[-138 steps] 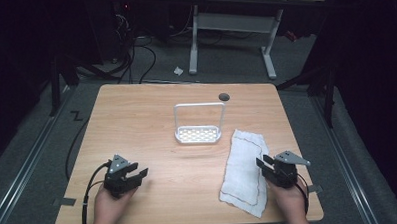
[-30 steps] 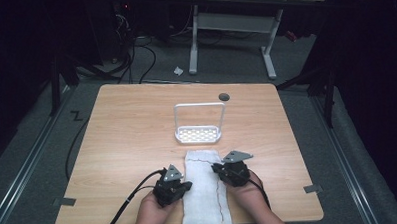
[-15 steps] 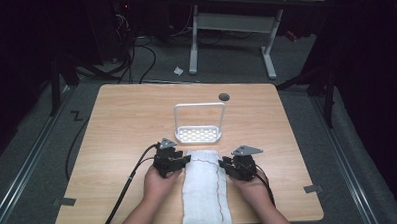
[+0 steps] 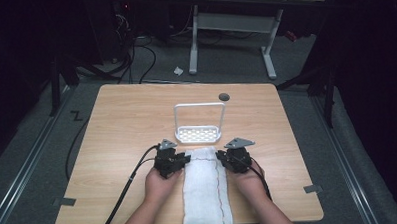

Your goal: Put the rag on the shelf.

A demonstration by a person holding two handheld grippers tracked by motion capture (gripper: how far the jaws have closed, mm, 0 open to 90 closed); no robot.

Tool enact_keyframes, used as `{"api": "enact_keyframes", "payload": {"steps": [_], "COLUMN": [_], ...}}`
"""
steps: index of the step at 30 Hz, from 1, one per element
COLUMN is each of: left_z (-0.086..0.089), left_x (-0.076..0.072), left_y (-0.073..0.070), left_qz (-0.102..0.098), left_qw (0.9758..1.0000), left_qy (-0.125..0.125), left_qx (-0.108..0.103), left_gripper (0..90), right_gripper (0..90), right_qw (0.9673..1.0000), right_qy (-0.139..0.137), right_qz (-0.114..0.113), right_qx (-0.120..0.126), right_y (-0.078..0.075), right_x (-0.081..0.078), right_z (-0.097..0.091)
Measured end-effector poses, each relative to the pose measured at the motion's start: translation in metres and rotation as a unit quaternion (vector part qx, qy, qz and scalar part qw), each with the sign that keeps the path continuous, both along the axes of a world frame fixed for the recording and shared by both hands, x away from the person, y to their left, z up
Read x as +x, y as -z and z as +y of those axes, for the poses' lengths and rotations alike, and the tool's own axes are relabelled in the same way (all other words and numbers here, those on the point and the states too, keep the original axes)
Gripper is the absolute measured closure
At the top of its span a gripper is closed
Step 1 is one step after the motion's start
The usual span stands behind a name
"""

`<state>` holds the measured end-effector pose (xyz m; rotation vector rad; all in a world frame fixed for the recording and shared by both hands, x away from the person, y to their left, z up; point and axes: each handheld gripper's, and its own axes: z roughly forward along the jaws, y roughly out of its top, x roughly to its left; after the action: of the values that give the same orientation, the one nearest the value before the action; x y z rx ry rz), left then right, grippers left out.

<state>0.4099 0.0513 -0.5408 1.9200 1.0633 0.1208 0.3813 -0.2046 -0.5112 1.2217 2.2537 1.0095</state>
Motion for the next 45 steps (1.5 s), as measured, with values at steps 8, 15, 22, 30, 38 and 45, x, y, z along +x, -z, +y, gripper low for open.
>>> {"api": "enact_keyframes", "payload": {"steps": [8,15,22,30,38,45], "left_z": [0.000,0.001,0.002,0.004,0.009,0.010], "left_x": [-0.001,0.000,0.000,0.001,-0.003,-0.013], "left_y": [0.000,0.000,0.001,0.001,-0.004,-0.016], "left_qz": [0.002,0.005,0.007,0.014,0.004,-0.029], "left_qw": [1.0000,0.9999,0.9999,0.9997,0.9994,0.9987], "left_qy": [0.007,0.008,0.006,-0.004,-0.010,-0.015], "left_qx": [-0.005,-0.010,-0.013,-0.017,-0.034,-0.040], "left_gripper": [65.6,64.7,63.7,66.0,85.3,86.5], "right_gripper": [86.8,72.3,66.2,84.1,84.5,84.4], "right_qw": [0.9998,0.9994,0.9989,0.9980,0.9982,0.9973], "right_qy": [0.005,0.002,0.002,-0.028,-0.025,-0.021], "right_qz": [-0.013,0.023,0.039,0.043,-0.005,-0.030], "right_qx": [0.011,0.024,0.028,0.038,0.054,0.064], "right_y": [-0.001,0.012,0.019,0.020,0.009,0.003], "right_x": [0.006,0.025,0.030,0.027,0.010,0.000], "right_z": [0.001,0.003,0.001,0.004,-0.003,-0.003]}}
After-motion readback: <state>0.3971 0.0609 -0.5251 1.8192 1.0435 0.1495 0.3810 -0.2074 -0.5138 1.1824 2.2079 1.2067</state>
